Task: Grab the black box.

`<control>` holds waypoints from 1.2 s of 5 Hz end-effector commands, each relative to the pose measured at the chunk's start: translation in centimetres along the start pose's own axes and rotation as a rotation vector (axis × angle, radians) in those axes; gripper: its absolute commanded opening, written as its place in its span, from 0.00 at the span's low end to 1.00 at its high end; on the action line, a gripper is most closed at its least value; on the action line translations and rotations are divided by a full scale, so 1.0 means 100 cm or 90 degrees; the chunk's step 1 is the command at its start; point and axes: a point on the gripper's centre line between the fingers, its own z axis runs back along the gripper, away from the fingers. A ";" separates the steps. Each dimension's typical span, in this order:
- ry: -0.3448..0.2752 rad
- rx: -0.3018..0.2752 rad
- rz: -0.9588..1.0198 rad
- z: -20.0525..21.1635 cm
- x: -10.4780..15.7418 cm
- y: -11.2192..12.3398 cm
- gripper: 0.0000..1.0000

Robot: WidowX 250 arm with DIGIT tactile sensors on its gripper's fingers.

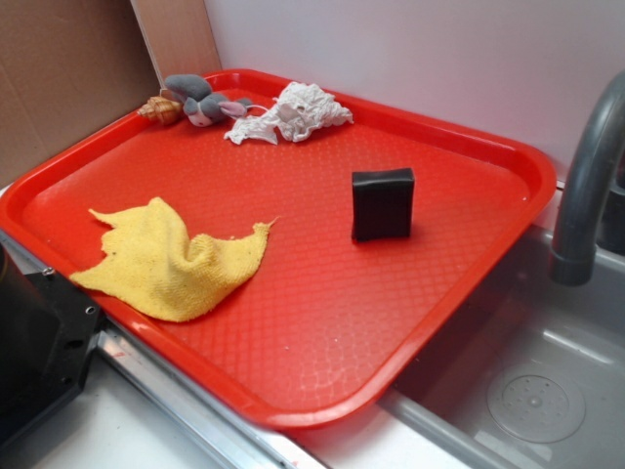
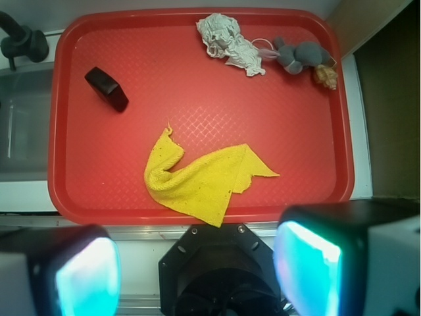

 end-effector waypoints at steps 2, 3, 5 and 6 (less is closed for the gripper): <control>-0.018 -0.022 -0.158 -0.052 0.042 -0.045 1.00; -0.046 -0.024 -0.267 -0.082 0.082 -0.077 1.00; -0.142 -0.040 -0.364 -0.145 0.136 -0.103 1.00; -0.137 -0.056 -0.405 -0.169 0.145 -0.109 1.00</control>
